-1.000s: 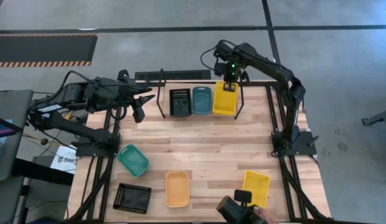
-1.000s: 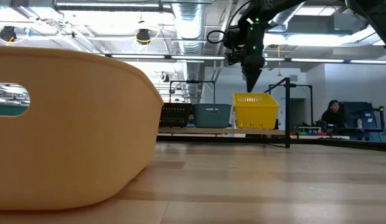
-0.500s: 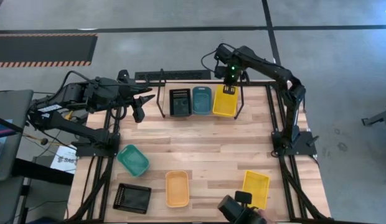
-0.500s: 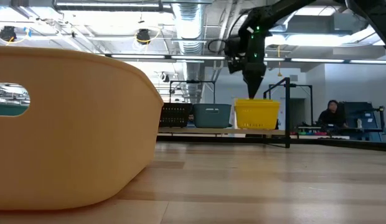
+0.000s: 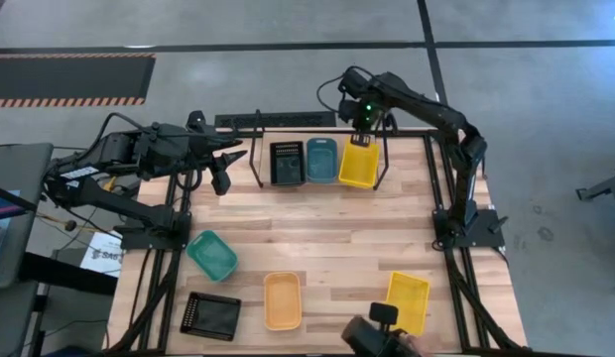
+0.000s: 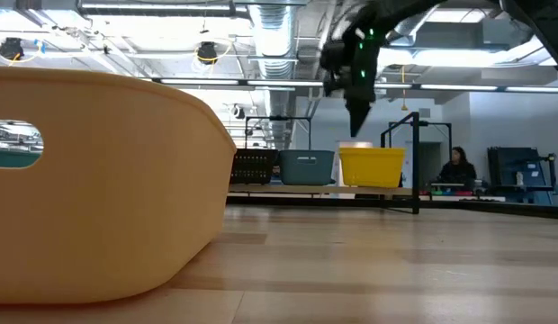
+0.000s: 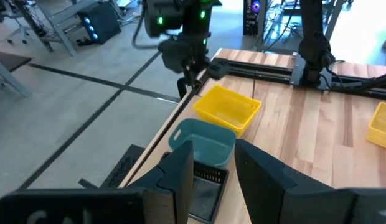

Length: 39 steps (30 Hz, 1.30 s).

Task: Stack baskets on shelf by color
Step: Stack the yellow bin on the yellow bin

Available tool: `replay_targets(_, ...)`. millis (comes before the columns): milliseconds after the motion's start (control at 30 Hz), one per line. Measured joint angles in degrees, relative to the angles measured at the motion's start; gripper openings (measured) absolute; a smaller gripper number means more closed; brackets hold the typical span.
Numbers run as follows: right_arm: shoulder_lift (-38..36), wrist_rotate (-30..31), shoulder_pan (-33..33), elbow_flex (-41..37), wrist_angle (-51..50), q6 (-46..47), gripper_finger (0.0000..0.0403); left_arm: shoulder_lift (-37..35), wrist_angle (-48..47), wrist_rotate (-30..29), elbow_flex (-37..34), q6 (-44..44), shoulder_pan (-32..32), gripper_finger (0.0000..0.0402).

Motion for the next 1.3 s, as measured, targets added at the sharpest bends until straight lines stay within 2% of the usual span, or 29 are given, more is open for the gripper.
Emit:
replay_targets(100, 0.0, 0.0, 2.42, 6.74, -4.27, 1.08, 0.0005, 0.0, -0.01, -0.02, 0.0, 0.0, -0.01, 0.0108)
replay_targets(233, -0.02, -0.11, 7.19, 16.73, -11.91, 5.64, 0.0012, 0.0, -0.41, -0.02, 0.0, 0.0, -0.01, 0.0108)
replay_targets(333, -0.13, -0.18, 11.59, 23.42, -19.31, 11.13, 0.0014, 0.0, -1.0, 0.0, 0.0, 0.02, 0.0, 0.0108)
replay_targets(400, -0.45, -0.26, 14.87, 25.69, -20.01, 16.41, 0.0013, 0.0, -1.76, -0.02, 0.0, 0.03, 0.01, 0.0108)
replay_targets(533, -4.63, -8.3, 21.3, 26.22, -20.1, 25.18, 0.0014, 0.0, -1.9, 0.17, 0.0, 1.54, 0.0, 0.0108)
replay_targets(800, -8.62, -9.23, 37.32, 26.08, -20.06, 48.49, 0.0019, 0.0, -1.92, 0.28, 0.0, 3.08, -0.01, 0.0108)
replay_targets(1000, -8.26, -3.41, 51.79, 24.88, -19.93, 67.69, 0.0016, 0.0, -2.37, 0.19, 0.0, 4.46, -0.01, 0.0108)
replay_targets(1133, -9.12, 0.71, 60.98, 17.29, -20.06, 83.33, 0.0016, 0.0, -2.58, 0.13, 0.0, 5.01, -0.01, 0.0108)
replay_targets(1300, -12.24, 0.91, 71.58, 2.61, -20.22, 107.02, 0.0016, 0.0, -2.58, 0.13, 0.0, 4.83, 0.0, 0.0108)
